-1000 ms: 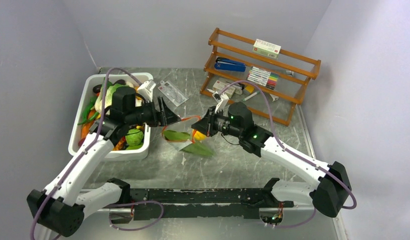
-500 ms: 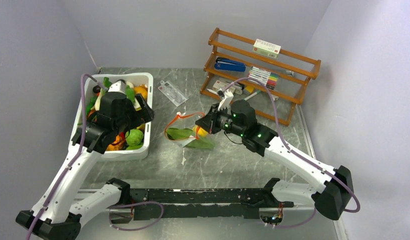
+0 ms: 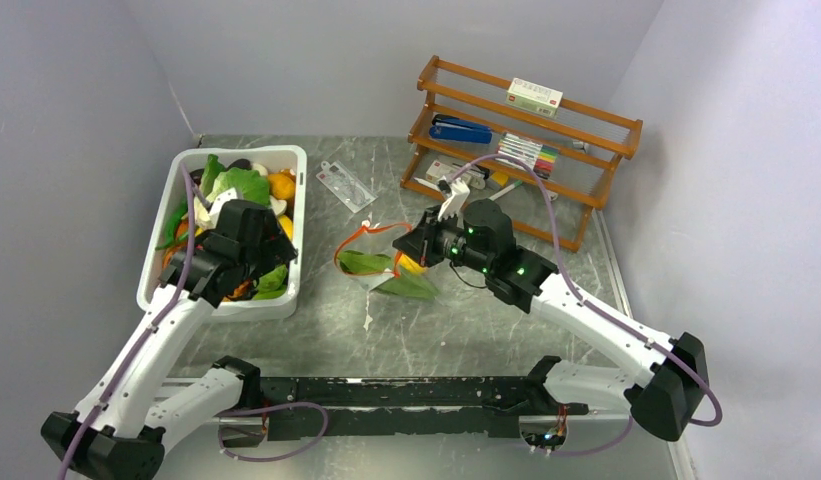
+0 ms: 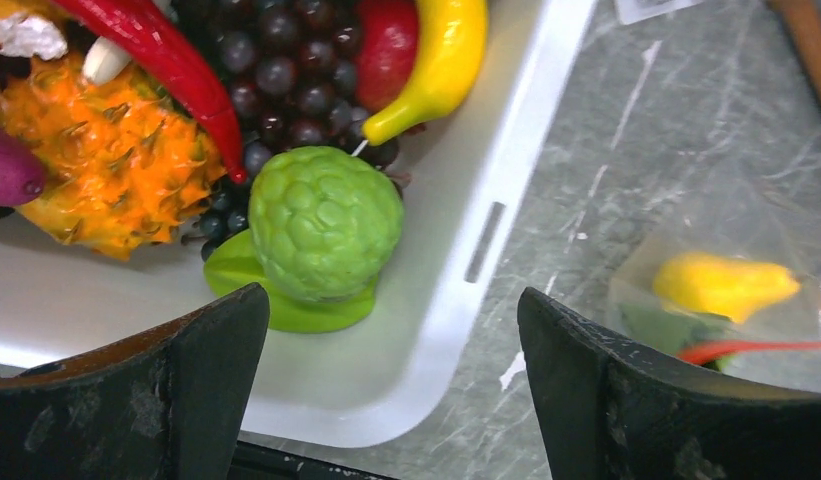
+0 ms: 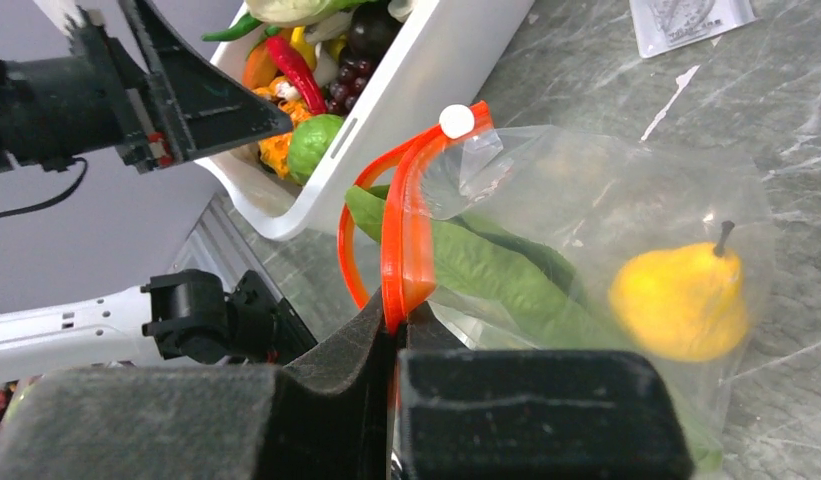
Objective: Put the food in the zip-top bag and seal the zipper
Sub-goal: Pick up the fake vegetable from the bin.
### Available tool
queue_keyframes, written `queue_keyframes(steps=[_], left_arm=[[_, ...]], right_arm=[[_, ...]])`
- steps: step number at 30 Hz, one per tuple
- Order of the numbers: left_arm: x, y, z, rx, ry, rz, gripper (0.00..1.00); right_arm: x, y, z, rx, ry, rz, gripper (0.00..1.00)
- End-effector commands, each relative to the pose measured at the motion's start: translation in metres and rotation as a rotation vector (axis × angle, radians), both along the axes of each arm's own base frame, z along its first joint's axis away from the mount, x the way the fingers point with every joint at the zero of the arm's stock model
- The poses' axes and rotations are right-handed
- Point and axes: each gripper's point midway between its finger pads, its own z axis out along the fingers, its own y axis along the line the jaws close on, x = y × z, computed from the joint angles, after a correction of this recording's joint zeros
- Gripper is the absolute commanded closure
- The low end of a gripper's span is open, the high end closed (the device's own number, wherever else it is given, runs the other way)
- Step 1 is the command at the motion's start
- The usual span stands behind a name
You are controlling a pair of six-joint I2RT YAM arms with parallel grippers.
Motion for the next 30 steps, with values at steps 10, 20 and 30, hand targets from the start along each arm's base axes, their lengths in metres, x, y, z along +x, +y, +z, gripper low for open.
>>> queue_keyframes(steps=[10,20,30], left_arm=[[0.013,0.026,-0.039,-0.089,0.080,0.086,0.15],[0.016,0.026,-0.055,-0.088,0.116,0.091,0.16],[0.012,0.027,-0.074,-0.082,0.154,0.104,0.19]], right_arm=[[0.001,-0.006,0.015,0.039,-0.052,-0.021,1.00],[0.002,-0.004,0.013,0.036,-0.051,-0.019,1.00],[0.001,-0.004,0.015,0.045,-0.049,-0.018,1.00]])
